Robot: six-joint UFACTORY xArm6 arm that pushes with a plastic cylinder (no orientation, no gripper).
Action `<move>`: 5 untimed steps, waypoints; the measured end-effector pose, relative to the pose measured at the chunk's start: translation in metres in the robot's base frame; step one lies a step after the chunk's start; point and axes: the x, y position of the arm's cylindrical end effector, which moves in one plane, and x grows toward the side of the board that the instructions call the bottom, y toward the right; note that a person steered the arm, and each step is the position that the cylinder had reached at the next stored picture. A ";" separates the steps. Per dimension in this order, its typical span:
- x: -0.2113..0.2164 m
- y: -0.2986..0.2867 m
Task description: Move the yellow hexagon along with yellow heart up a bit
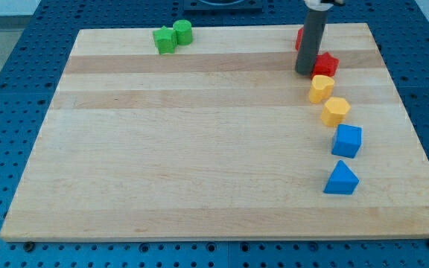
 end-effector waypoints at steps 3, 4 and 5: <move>0.041 -0.027; 0.041 -0.006; 0.041 -0.003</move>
